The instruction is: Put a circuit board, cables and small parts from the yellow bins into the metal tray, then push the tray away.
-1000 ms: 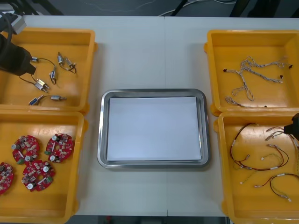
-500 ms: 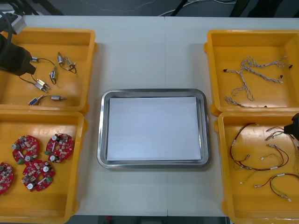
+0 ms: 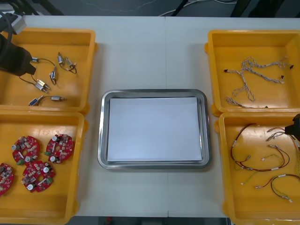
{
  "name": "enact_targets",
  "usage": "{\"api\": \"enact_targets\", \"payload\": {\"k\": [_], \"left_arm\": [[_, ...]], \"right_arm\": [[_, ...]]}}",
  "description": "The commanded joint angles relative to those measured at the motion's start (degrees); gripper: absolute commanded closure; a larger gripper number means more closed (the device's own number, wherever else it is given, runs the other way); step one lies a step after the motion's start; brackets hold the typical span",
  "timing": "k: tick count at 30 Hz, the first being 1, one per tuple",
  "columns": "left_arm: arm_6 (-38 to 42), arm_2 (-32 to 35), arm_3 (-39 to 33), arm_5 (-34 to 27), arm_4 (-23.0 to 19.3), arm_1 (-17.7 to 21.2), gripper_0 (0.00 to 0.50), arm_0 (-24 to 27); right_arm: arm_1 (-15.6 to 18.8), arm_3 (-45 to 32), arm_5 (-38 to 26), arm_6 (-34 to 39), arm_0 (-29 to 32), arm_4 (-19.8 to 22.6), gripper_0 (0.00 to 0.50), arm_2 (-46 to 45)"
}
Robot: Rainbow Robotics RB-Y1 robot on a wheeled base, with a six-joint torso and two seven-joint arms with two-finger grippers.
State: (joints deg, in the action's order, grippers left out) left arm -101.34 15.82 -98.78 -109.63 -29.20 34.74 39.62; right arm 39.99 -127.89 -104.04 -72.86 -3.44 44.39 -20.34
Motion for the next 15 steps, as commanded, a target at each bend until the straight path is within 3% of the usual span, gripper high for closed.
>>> {"api": "enact_targets", "payload": {"k": [1, 15], "left_arm": [[-0.7, 1.67, -2.12, -0.37, 0.55, 2.61, 0.0, -0.59], [-0.7, 1.67, -2.12, -0.37, 0.55, 2.61, 0.0, -0.59]], "right_arm": [[-0.44, -1.49, 0.42, 0.79, 0.54, -0.36, 0.0, 0.21], [-0.44, -1.49, 0.42, 0.79, 0.54, -0.36, 0.0, 0.21]]}}
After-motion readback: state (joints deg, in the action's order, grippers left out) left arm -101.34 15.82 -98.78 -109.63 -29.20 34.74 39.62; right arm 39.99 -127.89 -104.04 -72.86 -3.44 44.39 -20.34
